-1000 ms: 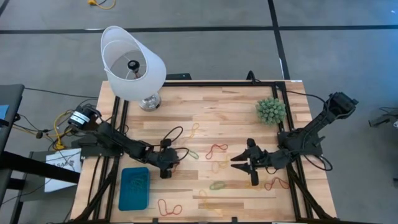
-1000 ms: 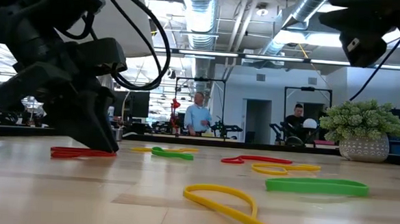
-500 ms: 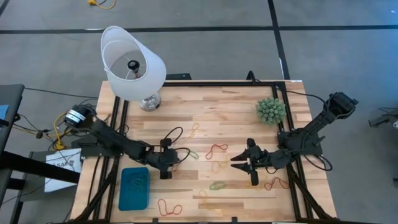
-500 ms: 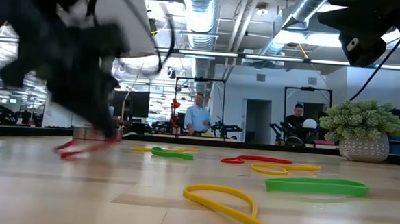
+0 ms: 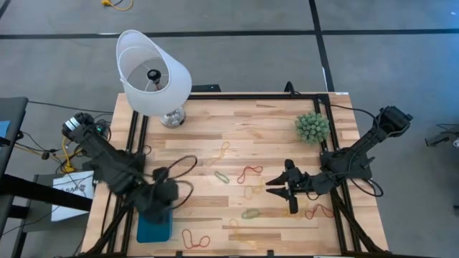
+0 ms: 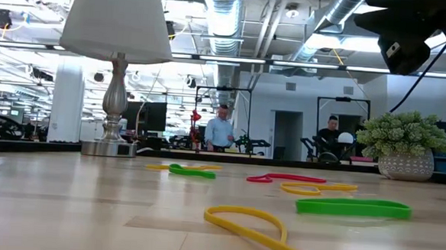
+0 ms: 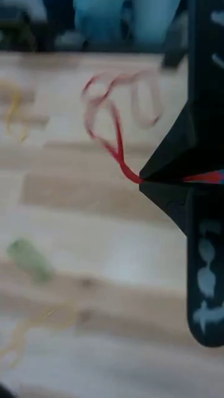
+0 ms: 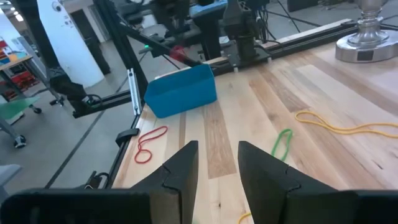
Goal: Pick and place items into bin
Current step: Put the red rubber band into the blue bin
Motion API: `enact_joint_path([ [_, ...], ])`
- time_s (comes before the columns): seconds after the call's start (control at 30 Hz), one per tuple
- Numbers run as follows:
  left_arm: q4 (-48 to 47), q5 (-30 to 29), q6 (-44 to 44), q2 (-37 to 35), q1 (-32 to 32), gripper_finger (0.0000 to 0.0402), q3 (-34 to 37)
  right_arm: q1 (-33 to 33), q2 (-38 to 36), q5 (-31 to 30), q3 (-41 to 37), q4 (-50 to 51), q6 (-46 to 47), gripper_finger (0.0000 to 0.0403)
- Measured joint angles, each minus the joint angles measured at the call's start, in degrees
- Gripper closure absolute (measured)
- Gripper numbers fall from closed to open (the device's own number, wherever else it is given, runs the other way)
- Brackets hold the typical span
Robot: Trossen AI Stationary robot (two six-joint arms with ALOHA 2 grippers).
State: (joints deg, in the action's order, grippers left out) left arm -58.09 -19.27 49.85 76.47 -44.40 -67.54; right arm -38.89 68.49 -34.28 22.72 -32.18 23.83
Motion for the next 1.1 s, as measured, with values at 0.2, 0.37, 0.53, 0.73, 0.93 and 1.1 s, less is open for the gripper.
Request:
enact_joint_path([
  [0.2,-1.77,2.54,18.67,0.64,-9.25,0.0401,-0.32,0.13,0.09,-0.03,0.00,0.10,3.11,0.0295],
  [0.37,-2.67,3.39,32.53,3.64,-15.56,0.0401,1.35,1.01,0.09,-0.07,0.00,0.20,3.13,0.0295],
  [0.53,-2.00,7.88,41.77,8.79,-19.70,0.0401,3.09,1.68,0.09,-0.09,0.00,0.20,3.15,0.0295],
  [0.73,0.82,10.63,45.48,15.02,-20.94,0.0401,3.21,2.03,0.09,-0.07,0.00,0.20,3.17,0.0295],
  [0.93,0.96,13.03,42.69,18.04,-18.45,0.0395,3.21,2.99,0.09,0.00,0.00,0.24,3.15,0.0295],
  [1.1,0.57,14.15,37.84,18.43,-15.18,0.0363,3.21,5.32,0.27,3.25,0.00,0.85,1.92,0.0295],
])
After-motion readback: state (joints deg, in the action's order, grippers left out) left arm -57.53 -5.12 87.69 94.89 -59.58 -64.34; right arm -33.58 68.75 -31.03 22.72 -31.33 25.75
